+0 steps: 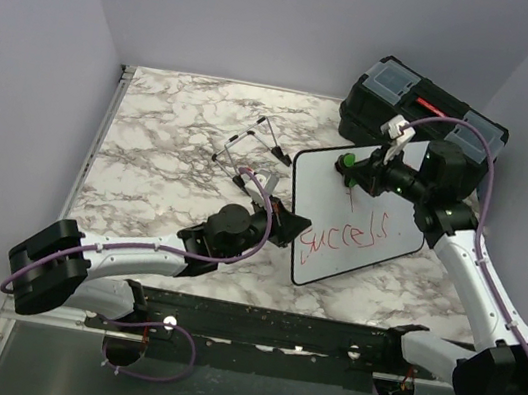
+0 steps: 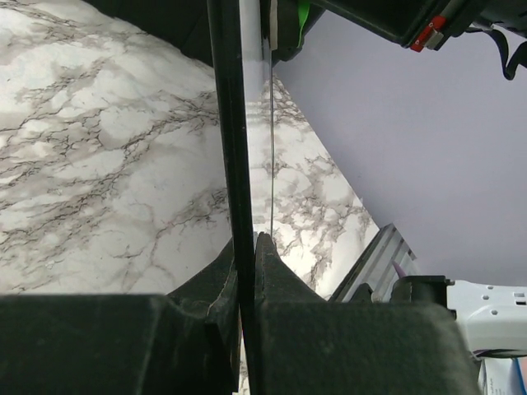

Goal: Erase the whiteboard
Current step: Erase the whiteboard at the center of the board.

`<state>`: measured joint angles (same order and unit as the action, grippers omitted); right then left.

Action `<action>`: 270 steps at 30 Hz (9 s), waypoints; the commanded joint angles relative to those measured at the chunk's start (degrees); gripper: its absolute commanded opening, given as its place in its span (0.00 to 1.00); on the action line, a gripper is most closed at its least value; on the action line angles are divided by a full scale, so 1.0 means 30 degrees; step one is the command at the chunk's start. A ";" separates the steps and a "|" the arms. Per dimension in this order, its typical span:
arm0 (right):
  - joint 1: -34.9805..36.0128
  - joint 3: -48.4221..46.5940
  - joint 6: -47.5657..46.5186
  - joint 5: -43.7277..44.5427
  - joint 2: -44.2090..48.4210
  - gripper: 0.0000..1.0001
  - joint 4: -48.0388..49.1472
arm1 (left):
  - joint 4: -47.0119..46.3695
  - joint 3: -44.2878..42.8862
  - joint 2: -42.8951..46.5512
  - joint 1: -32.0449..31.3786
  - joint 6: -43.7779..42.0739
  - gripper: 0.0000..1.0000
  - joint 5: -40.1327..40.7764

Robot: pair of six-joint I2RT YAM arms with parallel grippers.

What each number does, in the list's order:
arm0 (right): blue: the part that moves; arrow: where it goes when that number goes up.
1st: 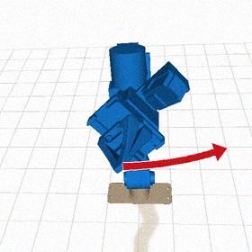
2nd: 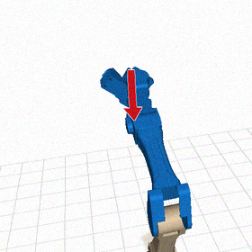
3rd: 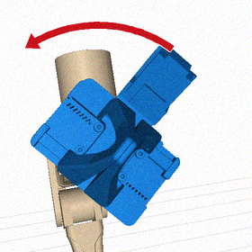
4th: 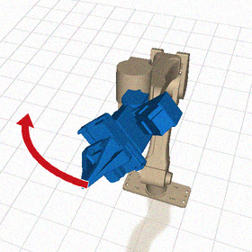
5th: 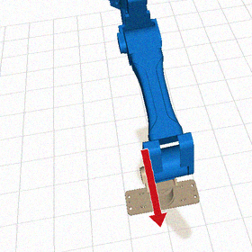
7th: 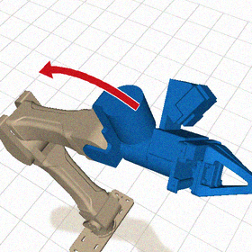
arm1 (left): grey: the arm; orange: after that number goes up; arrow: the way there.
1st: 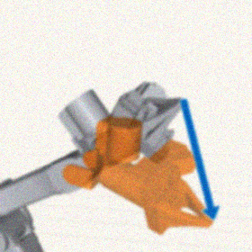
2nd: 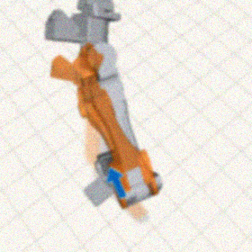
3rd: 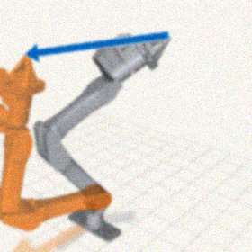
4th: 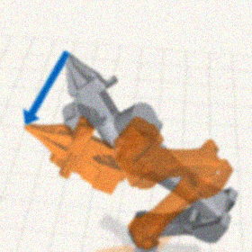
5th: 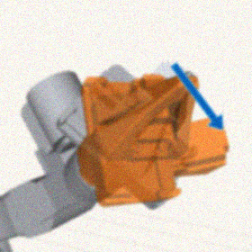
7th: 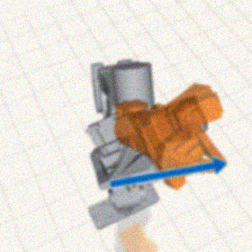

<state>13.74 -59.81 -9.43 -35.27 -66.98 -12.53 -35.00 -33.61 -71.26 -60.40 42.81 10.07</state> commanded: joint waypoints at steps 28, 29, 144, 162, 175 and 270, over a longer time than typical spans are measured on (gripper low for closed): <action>-0.0514 0.2168 -0.0829 0.0797 0.2155 0.01 0.0232 | 0.0992 -0.1256 0.0100 -0.0489 -0.3566 0.00 -0.1480; -0.0509 0.2308 -0.0395 0.1165 0.2218 0.01 0.0572 | 0.1072 -0.1286 0.0058 -0.0491 -0.3629 0.00 -0.1480; -0.0624 0.3651 -0.1281 0.4597 0.2851 0.01 -0.0613 | -0.0725 -0.0253 0.0134 -0.0550 -0.2580 0.00 -0.1780; -0.0624 0.4655 -0.7075 -0.3253 0.3960 0.01 -0.6657 | -0.0750 -0.0275 0.0401 -0.0550 -0.2791 0.00 -0.1833; -0.0694 -0.0406 -0.3609 -0.4590 0.2606 0.01 -0.5105 | 0.0322 -0.0667 0.0824 -0.0549 -0.3376 0.00 -0.1729; -0.0858 0.0246 -0.0200 0.5280 0.2275 0.01 -0.0941 | 0.1639 -0.1242 0.0757 -0.0403 -0.4919 0.00 -0.2591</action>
<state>11.51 -57.93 -12.78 -29.12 -59.46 -18.65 -30.55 -35.99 -69.95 -61.12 31.20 7.20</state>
